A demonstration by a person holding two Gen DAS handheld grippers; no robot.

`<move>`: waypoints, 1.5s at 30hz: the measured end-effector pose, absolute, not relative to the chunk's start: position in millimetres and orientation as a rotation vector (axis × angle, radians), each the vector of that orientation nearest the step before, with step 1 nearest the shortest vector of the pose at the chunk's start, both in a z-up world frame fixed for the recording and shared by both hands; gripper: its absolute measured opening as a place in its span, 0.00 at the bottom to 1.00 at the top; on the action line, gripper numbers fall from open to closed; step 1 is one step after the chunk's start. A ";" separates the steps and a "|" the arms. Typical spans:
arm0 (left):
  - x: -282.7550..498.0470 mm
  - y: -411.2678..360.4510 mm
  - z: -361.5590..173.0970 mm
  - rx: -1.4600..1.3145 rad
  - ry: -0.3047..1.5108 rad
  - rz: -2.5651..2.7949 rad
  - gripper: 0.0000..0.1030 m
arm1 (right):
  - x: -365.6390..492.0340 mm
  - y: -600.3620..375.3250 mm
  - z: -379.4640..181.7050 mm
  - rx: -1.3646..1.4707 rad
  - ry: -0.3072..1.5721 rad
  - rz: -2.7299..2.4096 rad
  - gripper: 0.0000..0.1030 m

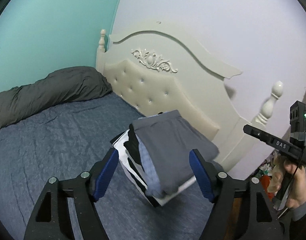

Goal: Fold clothes

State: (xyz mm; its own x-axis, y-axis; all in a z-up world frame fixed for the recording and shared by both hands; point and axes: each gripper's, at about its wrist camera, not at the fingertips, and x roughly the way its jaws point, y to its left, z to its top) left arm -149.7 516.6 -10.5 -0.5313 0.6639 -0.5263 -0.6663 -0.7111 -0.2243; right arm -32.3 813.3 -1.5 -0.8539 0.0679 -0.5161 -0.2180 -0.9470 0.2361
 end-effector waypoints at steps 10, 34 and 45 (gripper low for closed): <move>-79.3 489.0 2.7 -0.656 0.079 2.320 0.90 | 41.4 761.6 13.2 -0.669 0.291 2.829 0.47; 19.1 422.9 5.1 -0.559 0.077 2.354 1.00 | 148.3 671.6 9.7 -0.568 0.277 2.817 0.85; 45.5 399.6 -4.1 -0.549 0.079 2.354 1.00 | 177.1 637.0 -3.8 -0.545 0.271 2.791 0.94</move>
State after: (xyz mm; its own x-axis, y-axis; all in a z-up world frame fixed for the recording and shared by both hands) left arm 45.5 399.6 -4.1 -0.6594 0.6311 -0.4086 -0.6572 -0.7478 -0.0944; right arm 177.1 637.0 -3.8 -0.8885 0.2393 -0.3916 -0.3100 -0.9421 0.1278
